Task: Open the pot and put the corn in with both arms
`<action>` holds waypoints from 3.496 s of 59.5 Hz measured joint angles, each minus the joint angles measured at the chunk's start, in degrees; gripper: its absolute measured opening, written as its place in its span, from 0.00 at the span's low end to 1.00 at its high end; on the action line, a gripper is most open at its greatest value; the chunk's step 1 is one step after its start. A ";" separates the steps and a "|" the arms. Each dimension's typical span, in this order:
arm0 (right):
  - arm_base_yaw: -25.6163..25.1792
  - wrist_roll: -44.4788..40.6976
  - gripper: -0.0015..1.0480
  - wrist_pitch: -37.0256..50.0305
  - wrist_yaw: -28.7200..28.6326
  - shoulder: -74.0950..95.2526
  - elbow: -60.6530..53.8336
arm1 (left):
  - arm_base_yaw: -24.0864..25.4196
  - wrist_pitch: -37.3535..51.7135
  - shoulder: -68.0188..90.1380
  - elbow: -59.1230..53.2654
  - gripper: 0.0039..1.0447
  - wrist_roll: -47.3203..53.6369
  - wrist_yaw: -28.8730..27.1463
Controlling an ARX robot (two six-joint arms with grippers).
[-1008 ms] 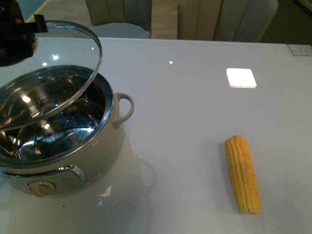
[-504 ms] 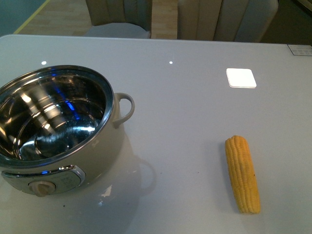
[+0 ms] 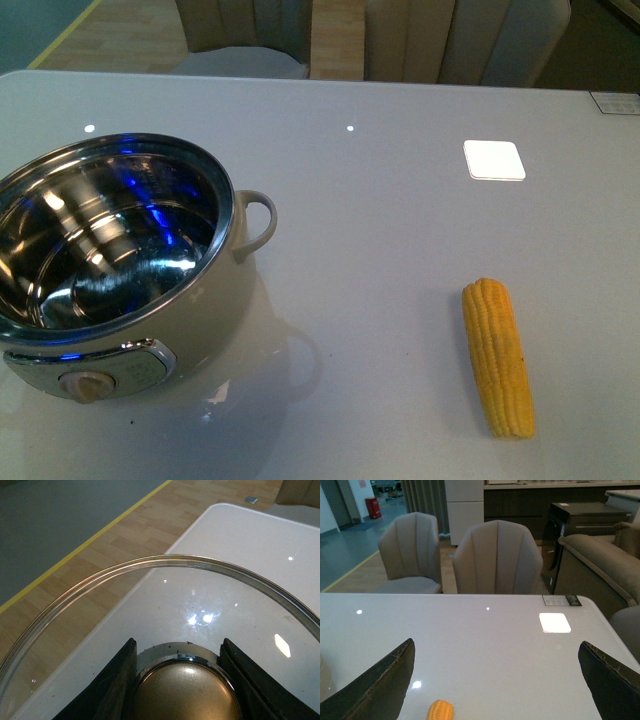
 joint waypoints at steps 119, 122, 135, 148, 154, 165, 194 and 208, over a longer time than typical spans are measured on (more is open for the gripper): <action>0.00 0.00 0.92 0.00 0.00 0.00 -0.02 | 1.29 14.56 34.47 15.19 0.67 1.29 5.86; 0.00 0.00 0.92 0.00 0.00 0.00 0.00 | 1.25 14.45 33.88 15.08 0.77 1.27 5.86; 0.00 0.00 0.92 0.00 0.00 0.00 0.00 | 1.18 12.70 27.71 13.66 0.93 0.17 5.57; 0.00 0.00 0.92 0.00 0.00 0.00 0.00 | 1.46 8.00 17.97 11.15 0.94 -2.71 6.34; 0.00 0.00 0.92 0.00 0.00 0.00 0.00 | 1.49 6.10 11.30 8.72 0.94 -4.24 8.22; 0.00 0.00 0.92 0.00 0.00 0.00 -0.02 | 1.46 -0.09 -4.42 3.61 0.94 -7.98 13.35; 0.00 0.00 0.92 0.00 0.02 0.00 0.00 | 6.32 -25.83 -50.53 -8.50 0.85 -8.48 31.52; 0.00 0.00 0.92 0.00 0.02 0.00 0.00 | -4.15 -21.07 -63.25 -21.53 0.43 -4.68 22.88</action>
